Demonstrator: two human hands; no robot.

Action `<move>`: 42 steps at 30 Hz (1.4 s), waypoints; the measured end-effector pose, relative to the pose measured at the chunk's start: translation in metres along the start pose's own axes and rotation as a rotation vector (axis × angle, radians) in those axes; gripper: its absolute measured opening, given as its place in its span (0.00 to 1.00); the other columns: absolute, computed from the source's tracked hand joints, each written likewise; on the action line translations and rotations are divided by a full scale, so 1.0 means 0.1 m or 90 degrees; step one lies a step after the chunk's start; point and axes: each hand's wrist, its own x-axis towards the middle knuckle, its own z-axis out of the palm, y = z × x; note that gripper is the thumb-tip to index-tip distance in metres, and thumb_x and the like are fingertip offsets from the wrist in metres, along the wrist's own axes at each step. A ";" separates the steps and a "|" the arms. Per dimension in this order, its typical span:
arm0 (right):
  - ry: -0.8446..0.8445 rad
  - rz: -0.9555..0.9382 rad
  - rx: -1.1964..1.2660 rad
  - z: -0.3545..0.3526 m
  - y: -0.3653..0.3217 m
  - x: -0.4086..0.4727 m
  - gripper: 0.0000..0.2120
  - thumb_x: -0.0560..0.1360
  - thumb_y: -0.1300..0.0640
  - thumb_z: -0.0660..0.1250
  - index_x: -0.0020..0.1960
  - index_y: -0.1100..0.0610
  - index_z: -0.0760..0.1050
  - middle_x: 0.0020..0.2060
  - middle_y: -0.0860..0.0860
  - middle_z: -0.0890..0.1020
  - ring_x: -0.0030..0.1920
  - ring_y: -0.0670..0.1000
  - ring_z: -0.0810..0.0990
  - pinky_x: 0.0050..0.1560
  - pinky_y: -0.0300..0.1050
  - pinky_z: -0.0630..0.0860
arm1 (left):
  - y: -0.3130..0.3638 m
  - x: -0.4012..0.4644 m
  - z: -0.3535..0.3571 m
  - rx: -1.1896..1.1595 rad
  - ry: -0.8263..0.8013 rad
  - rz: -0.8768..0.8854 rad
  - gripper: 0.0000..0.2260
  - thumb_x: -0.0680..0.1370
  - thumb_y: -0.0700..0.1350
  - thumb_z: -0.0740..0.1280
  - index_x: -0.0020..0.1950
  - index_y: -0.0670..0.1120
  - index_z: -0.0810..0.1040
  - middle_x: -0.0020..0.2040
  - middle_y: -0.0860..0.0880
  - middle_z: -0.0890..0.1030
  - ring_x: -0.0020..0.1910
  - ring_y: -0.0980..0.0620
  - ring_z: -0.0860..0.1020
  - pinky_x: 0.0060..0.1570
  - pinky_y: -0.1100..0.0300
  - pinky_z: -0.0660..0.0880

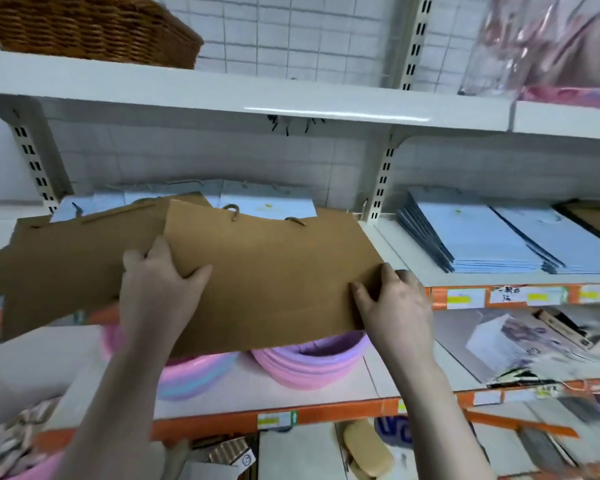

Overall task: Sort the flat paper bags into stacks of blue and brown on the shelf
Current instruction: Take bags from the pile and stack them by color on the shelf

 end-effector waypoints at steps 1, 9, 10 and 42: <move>0.007 0.003 0.006 -0.07 0.20 0.01 0.20 0.77 0.45 0.60 0.60 0.59 0.70 0.56 0.56 0.74 0.58 0.58 0.71 0.56 0.49 0.65 | 0.13 -0.11 0.11 -0.008 0.001 0.000 0.26 0.72 0.48 0.72 0.66 0.38 0.70 0.58 0.33 0.68 0.56 0.33 0.71 0.55 0.47 0.68; 0.035 0.082 -0.009 -0.69 2.09 0.14 0.21 0.76 0.44 0.62 0.59 0.61 0.71 0.55 0.58 0.74 0.58 0.59 0.70 0.56 0.50 0.65 | 1.45 -1.15 1.18 -0.024 -0.057 0.040 0.26 0.72 0.49 0.71 0.65 0.38 0.70 0.61 0.33 0.70 0.62 0.37 0.67 0.59 0.48 0.66; 0.039 0.095 -0.002 -0.76 2.30 0.16 0.22 0.76 0.45 0.62 0.59 0.61 0.71 0.54 0.58 0.74 0.58 0.59 0.71 0.56 0.50 0.65 | 1.62 -1.25 1.29 -0.021 -0.061 0.046 0.27 0.72 0.50 0.71 0.66 0.38 0.70 0.61 0.33 0.70 0.63 0.37 0.67 0.59 0.47 0.66; 0.121 0.204 -0.081 -1.52 6.54 2.63 0.20 0.75 0.42 0.62 0.57 0.58 0.73 0.57 0.55 0.74 0.57 0.58 0.70 0.58 0.50 0.68 | 5.58 -1.99 4.69 -0.073 -0.204 0.165 0.28 0.75 0.51 0.69 0.70 0.40 0.66 0.64 0.35 0.66 0.60 0.34 0.69 0.60 0.46 0.67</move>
